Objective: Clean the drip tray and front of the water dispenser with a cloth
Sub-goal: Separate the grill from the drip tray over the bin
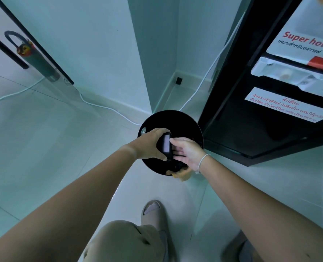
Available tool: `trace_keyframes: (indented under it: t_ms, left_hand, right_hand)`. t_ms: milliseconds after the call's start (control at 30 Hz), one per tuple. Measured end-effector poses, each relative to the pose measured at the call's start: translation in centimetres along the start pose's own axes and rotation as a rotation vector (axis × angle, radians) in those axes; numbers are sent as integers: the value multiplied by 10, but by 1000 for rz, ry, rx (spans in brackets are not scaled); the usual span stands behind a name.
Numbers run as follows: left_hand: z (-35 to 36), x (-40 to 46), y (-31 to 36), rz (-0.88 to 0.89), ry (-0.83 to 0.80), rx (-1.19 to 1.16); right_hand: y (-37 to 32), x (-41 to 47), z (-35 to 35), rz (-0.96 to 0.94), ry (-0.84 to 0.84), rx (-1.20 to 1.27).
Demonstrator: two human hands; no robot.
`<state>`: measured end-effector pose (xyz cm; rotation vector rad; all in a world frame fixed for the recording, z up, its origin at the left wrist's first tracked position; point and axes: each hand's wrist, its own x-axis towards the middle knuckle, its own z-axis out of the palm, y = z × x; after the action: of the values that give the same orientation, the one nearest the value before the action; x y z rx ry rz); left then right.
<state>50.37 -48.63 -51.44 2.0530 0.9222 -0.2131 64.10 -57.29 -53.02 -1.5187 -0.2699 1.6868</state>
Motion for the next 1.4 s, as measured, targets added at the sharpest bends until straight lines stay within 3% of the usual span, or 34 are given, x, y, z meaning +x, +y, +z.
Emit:
trace_keyframes:
  t_ms: [533,800,1067,1233,1400]
  left_hand:
    - [0,-1,-5,90,57,105]
    - [-5,0,-23,19,125,72]
    - [-5,-7,-38,-215,284,-426]
    - [-5,-9,-38,-273,311,-528]
    - [-5,-10,-40,-305,348,-584]
  right_hand:
    - [-11,4,-13,17,-89,-192]
    - [-15,5,-20,-54,-91,-180]
    - [-27,-15,-36,-227,-195,-1024]
    - [-30,-24,-47,-200,-230,-1433]
    - [-30,-25,-50,-291,-275,-1627]
